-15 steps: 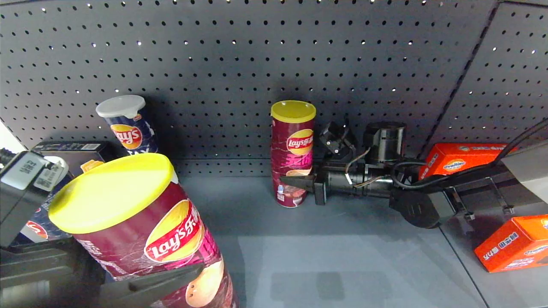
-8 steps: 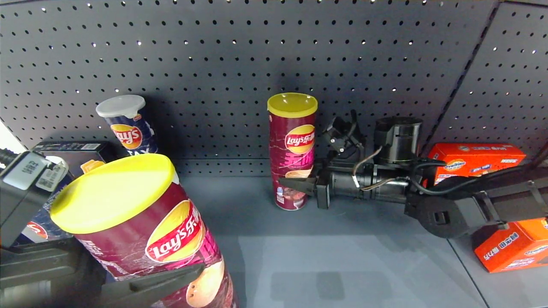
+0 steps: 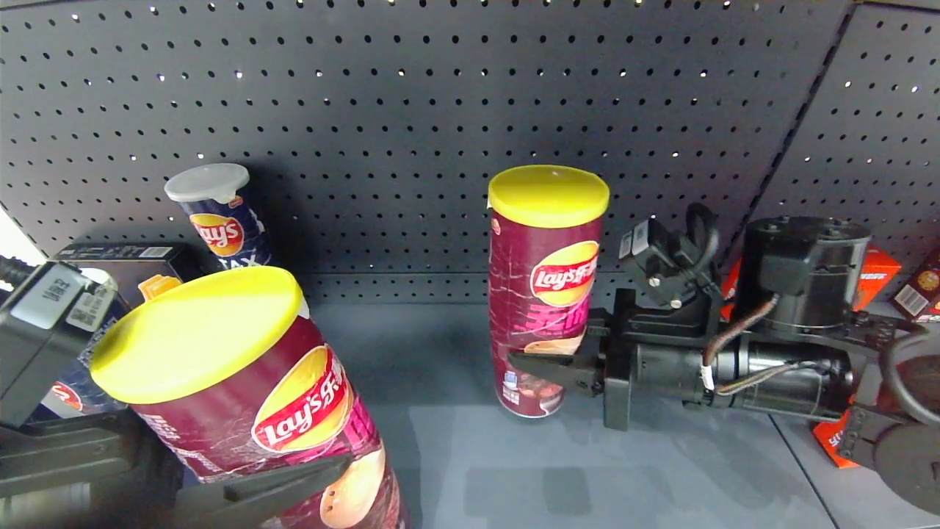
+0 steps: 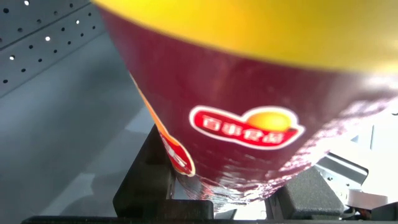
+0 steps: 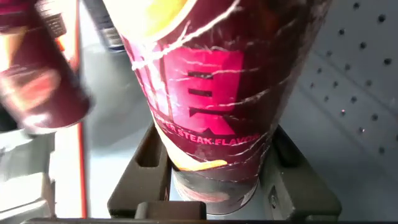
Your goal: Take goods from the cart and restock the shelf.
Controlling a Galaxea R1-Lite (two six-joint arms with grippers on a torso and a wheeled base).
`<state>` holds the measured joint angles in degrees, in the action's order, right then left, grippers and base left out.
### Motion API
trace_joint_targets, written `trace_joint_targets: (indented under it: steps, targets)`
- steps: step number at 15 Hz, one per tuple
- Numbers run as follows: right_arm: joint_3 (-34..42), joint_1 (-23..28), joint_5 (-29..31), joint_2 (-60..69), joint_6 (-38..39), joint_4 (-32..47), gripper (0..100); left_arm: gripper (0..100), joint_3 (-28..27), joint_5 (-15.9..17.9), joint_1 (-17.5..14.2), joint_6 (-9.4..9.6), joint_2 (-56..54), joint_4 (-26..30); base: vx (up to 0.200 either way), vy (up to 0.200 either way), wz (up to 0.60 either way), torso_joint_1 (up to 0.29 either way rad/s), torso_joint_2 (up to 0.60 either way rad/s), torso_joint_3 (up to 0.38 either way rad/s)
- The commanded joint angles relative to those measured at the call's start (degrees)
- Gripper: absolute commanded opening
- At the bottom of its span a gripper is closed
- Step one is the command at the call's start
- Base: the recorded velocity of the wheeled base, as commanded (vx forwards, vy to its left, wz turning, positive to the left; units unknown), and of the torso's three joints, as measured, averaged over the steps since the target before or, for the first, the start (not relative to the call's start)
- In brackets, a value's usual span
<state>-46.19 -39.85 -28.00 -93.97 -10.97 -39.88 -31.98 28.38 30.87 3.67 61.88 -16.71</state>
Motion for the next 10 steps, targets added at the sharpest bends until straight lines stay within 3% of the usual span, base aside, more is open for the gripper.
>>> trace_joint_targets:
  steps: [1, 10]
  targets:
    - [6.4, -0.5, 0.1, 4.1, 0.0, -3.8, 0, 0, 0.3, -0.1, 0.1, 0.02, 0.0, -0.1, 0.0, 0.0, 0.0, 0.0, 0.0, 0.0]
    - [16.7, -3.3, 0.3, 1.4, 0.1, -15.8, 0, 0, 0.4, -0.3, 0.2, 0.02, -0.4, 0.0, 0.0, 0.0, 0.0, 0.0, 0.0, 0.0]
